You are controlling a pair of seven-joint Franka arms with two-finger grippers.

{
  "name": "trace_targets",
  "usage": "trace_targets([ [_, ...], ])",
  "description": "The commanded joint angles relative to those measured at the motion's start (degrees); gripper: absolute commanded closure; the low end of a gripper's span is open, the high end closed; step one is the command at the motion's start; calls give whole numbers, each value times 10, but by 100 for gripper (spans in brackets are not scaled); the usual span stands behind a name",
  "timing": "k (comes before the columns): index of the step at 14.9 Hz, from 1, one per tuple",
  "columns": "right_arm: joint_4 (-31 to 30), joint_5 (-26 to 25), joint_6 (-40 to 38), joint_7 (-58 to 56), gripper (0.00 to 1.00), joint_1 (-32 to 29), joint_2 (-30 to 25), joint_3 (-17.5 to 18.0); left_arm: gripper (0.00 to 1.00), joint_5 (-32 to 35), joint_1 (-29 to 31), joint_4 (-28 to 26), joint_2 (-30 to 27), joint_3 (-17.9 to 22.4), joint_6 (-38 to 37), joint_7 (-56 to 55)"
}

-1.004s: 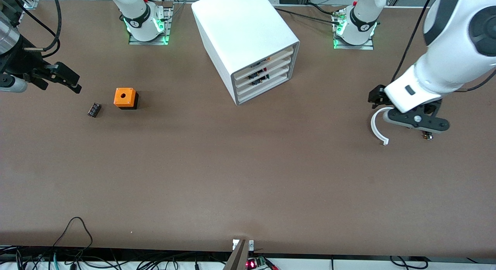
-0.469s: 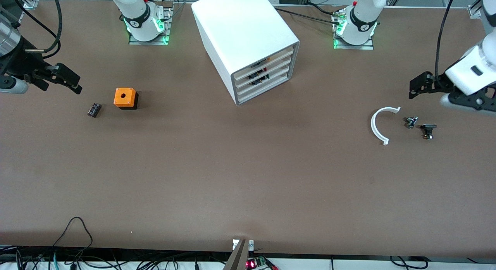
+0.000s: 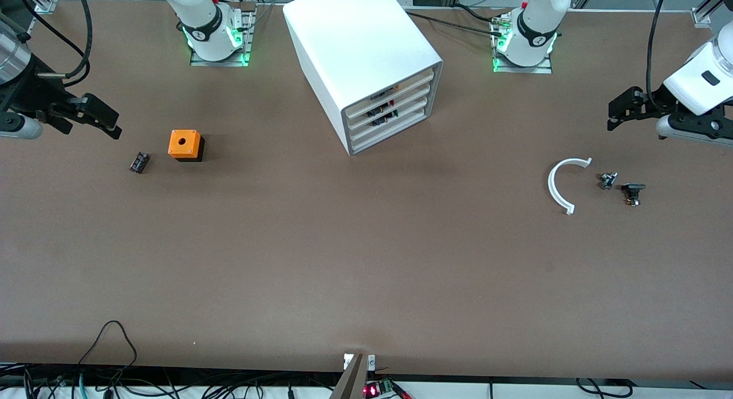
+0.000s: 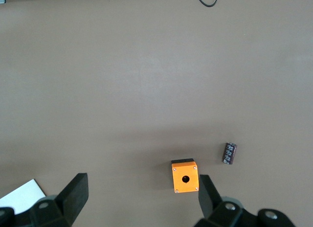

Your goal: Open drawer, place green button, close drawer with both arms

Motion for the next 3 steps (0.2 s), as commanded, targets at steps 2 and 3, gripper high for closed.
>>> trace_targets([
  [2, 11, 6, -10, -5, 0, 1, 5, -3, 0, -10, -6, 1, -3, 4, -6, -4],
  [3, 11, 6, -10, -6, 0, 1, 5, -3, 0, -9, -6, 1, -3, 4, -6, -4],
])
